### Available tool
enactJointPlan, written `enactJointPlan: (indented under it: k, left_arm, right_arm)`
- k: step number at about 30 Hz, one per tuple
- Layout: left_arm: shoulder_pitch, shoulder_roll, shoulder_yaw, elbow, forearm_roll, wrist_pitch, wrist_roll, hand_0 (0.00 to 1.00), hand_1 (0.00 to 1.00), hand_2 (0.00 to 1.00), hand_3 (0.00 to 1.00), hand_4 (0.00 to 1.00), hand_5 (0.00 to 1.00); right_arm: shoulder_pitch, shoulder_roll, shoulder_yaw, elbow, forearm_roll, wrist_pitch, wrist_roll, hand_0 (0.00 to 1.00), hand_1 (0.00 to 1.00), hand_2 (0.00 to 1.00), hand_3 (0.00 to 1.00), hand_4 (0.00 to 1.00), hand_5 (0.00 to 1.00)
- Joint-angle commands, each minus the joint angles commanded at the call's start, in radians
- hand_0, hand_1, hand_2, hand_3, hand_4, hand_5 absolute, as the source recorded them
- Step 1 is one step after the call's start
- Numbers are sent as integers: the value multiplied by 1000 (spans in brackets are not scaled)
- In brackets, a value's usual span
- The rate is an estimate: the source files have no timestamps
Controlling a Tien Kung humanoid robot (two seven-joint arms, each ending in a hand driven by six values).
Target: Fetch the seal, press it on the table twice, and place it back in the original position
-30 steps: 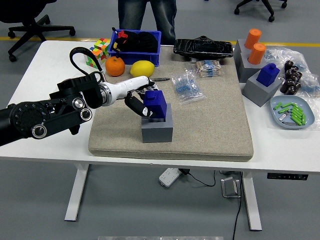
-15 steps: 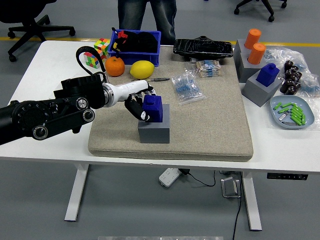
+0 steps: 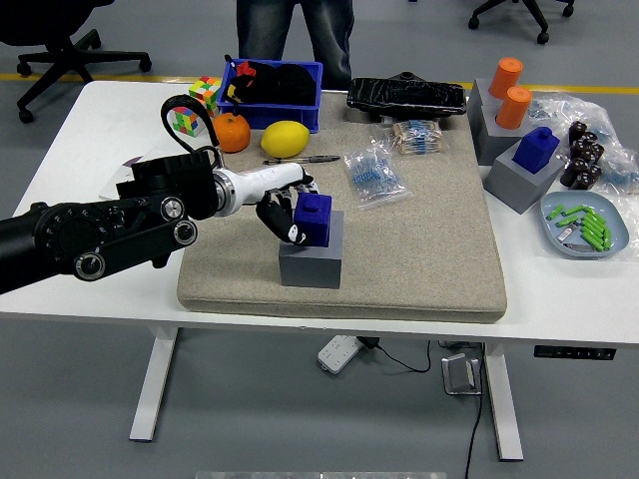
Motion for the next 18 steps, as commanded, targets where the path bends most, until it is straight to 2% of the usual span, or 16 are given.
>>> enactJointPlan:
  k: [3, 4, 9, 10, 15, 16, 18]
  left_arm:
    - [2, 0, -7, 2, 4, 3, -6, 594, 470, 467, 557, 822, 2]
    - [3, 1, -11, 2, 7, 4, -9, 596, 494, 471, 555, 862, 2]
    - [6, 3, -22, 3, 19, 6, -21, 596, 494, 471, 555, 862, 2]
    - [7, 4, -24, 2, 23, 6, -25, 638, 579, 501, 586, 979, 67]
    - [8, 6, -31, 1, 30, 10, -32, 638, 579, 501, 586, 979, 67]
    - [8, 6, -31, 2, 31, 10, -32, 653, 610, 527, 623, 987, 90]
    - [8, 6, -30, 5, 31, 8, -29, 653, 610, 527, 623, 987, 90]
  right_arm:
    - [0, 1, 1, 0, 0, 0, 1, 703, 616, 611, 594, 689, 472]
    - [-1, 2, 0, 0, 0, 0, 1, 703, 615, 611, 594, 689, 472]
    - [-1, 2, 1, 1, 0, 0, 1, 703, 615, 611, 594, 689, 472]
    - [-1, 2, 0, 1, 1, 0, 2, 703, 615, 611, 594, 688, 471]
    - [0, 4, -2, 4, 4, 0, 2, 703, 615, 611, 594, 688, 471]
    - [0, 4, -2, 4, 4, 1, 2, 702, 615, 611, 594, 688, 471]
    - [1, 4, -2, 5, 4, 0, 2, 702, 615, 611, 594, 688, 471]
